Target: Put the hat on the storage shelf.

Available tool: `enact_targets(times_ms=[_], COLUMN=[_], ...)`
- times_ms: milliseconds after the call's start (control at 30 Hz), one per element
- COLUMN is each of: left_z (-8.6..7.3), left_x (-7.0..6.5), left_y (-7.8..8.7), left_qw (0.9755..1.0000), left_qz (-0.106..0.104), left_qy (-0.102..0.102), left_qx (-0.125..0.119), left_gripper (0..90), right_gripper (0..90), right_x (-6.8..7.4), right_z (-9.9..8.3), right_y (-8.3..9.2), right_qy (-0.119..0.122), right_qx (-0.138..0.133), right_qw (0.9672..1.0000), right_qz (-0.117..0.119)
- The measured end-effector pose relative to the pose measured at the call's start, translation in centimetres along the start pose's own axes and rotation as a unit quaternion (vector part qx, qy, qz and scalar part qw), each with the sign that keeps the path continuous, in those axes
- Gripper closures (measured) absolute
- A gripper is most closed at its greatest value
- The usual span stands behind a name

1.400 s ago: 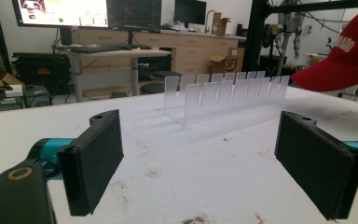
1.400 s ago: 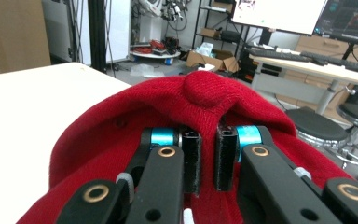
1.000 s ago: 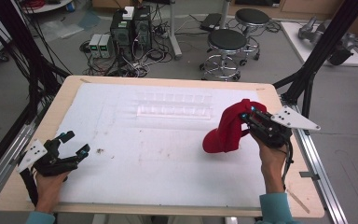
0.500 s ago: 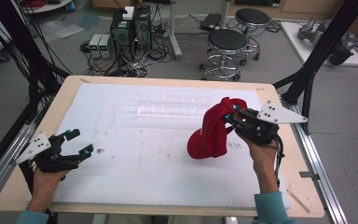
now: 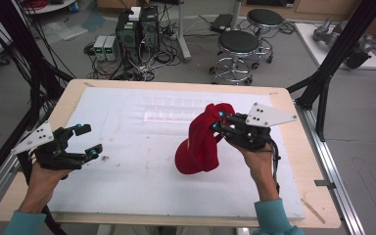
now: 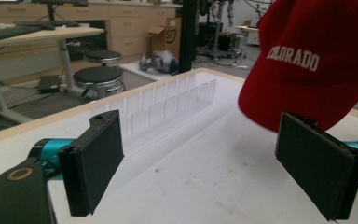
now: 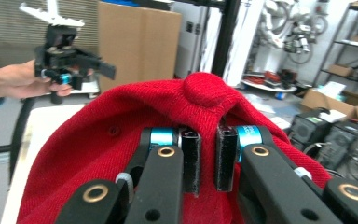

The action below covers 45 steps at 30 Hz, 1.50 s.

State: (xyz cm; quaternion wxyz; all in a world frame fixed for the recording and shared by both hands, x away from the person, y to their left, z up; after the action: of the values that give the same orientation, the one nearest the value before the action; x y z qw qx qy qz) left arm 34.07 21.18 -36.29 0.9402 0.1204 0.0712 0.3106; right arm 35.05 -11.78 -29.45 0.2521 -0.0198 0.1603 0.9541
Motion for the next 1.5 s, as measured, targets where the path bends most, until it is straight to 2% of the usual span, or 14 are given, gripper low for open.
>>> enact_targets(times_ms=[233, 467, 567, 633, 733, 833, 900, 933, 967, 1000, 1167, 1233, 1367, 1500], left_z=[2.1, 3.5, 4.0, 4.1, 4.2, 4.8, 5.1, 5.1, 5.2, 5.2, 4.9, 5.0, 5.7, 5.6], left_x=[-2.1, -3.8, -4.8, -5.5, -6.2, -6.6, -7.1, -7.4, -8.1, -8.4, -9.4, -9.5, -9.9, -10.3], left_y=[-1.3, -3.0, -4.2, -5.1, -6.3, -7.1, -7.7, -7.8, -8.1, -8.2, -9.5, -9.7, -9.6, -10.1], left_qw=[0.9987, 0.9935, 0.9887, 0.9833, 0.9801, 0.9791, 0.9764, 0.9742, 0.9689, 0.9673, 0.9618, 0.9620, 0.9590, 0.9583], left_qz=[-0.043, -0.106, -0.144, -0.175, -0.189, -0.194, -0.207, -0.217, -0.240, -0.247, -0.263, -0.262, -0.275, -0.274], left_qy=[-0.023, -0.026, -0.025, -0.025, -0.037, -0.039, -0.043, -0.045, -0.044, -0.044, -0.052, -0.052, -0.052, -0.058], left_qx=[0.015, 0.033, 0.036, 0.041, 0.051, 0.047, 0.045, 0.043, 0.041, 0.040, 0.055, 0.057, 0.047, 0.058], left_gripper=[13.6, 12.0, 10.9, 10.8, 10.8, 10.8, 10.8, 10.8, 10.8, 10.8, 10.8, 10.8, 10.8, 10.8], right_gripper=[84.6, 84.6, 84.6, 84.6, 84.6, 84.6, 84.6, 84.6, 84.6, 84.6, 84.5, 84.5, 84.5, 84.5], right_x=[1.6, 2.5, 2.9, 3.1, 3.4, 3.7, 4.0, 4.1, 4.2, 4.5, 5.1, 5.3, 5.7, 6.0], right_z=[0.6, 0.6, 0.6, 0.7, 0.7, 0.7, 0.7, 0.7, 0.7, 0.8, 1.1, 1.2, 1.1, 1.0], right_y=[-1.7, -3.4, -4.1, -4.4, -4.9, -5.3, -5.5, -5.7, -5.8, -5.9, -6.3, -6.4, -6.7, -7.0], right_qy=[0.015, 0.019, 0.020, 0.022, 0.023, 0.025, 0.026, 0.030, 0.032, 0.031, 0.033, 0.039, 0.043, 0.050], right_qx=[0.003, 0.010, 0.014, 0.014, 0.017, 0.017, 0.019, 0.018, 0.018, 0.016, 0.009, 0.008, 0.014, 0.018], right_qw=[0.9992, 0.9979, 0.9971, 0.9966, 0.9955, 0.9946, 0.9941, 0.9936, 0.9934, 0.9927, 0.9913, 0.9906, 0.9894, 0.9882], right_qz=[0.036, 0.061, 0.072, 0.079, 0.090, 0.100, 0.104, 0.107, 0.109, 0.116, 0.127, 0.131, 0.138, 0.144])
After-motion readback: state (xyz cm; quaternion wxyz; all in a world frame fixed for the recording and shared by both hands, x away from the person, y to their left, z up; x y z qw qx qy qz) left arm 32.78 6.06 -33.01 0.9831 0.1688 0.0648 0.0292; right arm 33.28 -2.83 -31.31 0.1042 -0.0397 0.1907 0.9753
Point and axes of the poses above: each handheld gripper's, and its own axes: y roughly backward along the jaws, z roughly out of its top, x roughly to its left, the point moved 10 cm from there along -y, roughly forward along the jaws, and after that the axes turned 9 degrees about x, right-handed, at the moved point
